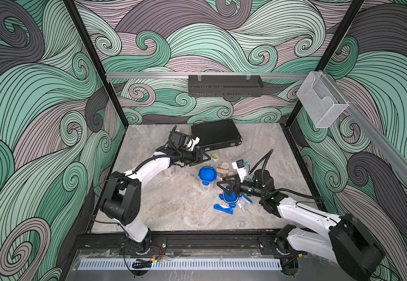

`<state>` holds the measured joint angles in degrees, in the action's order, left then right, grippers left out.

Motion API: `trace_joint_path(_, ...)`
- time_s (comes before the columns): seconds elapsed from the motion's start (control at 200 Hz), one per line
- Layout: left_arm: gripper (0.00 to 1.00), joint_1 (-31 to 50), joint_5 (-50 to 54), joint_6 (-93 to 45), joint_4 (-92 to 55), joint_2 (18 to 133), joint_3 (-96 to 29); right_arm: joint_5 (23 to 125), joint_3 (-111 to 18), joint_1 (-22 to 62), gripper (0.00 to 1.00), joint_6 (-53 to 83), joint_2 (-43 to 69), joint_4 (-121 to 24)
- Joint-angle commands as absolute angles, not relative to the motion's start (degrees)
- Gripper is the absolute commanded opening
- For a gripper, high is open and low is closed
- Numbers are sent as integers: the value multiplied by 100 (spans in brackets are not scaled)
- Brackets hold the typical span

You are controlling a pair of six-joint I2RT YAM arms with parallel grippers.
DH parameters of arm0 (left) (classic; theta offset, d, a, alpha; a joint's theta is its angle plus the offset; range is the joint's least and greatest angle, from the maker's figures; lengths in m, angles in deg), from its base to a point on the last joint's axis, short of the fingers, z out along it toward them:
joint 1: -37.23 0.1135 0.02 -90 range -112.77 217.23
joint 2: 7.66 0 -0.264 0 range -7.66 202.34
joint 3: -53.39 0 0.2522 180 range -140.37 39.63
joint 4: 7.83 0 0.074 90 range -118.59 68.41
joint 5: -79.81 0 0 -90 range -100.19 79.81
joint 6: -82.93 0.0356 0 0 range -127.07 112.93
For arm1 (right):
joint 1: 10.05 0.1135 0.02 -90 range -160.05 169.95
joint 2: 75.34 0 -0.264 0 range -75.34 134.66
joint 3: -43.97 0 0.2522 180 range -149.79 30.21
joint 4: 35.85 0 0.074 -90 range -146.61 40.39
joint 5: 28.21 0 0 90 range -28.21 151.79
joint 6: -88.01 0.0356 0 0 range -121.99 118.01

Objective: Take out toiletry kits
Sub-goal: Adjust the container at the center of the board.

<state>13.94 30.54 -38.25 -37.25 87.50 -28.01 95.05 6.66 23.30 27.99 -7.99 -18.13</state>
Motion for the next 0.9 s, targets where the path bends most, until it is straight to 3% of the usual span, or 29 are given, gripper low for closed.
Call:
trace_joint_path(0.0, 54, 1399, 3138, -3897, -3705, 8693, -2605, 9758, 181, 2200, 74, 2972, -400, -2027)
trace_joint_path(0.24, 51, 1367, 3006, -3953, -3864, 8262, -2150, 10310, -338, 2147, 69, 3807, 786, -1103)
trace_joint_path(0.555, 45, 1258, 2941, -4148, -3868, 7866, -1628, 10624, -1047, 2149, 66, 4086, 1727, -1062)
trace_joint_path(0.796, 46, 1221, 2813, -4196, -4132, 7474, -1366, 10697, -1457, 2116, 64, 4117, 2090, -1171)
trace_joint_path(0.896, 52, 1214, 2752, -4129, -4349, 7192, -1367, 10647, -1556, 2040, 65, 3998, 2048, -1359)
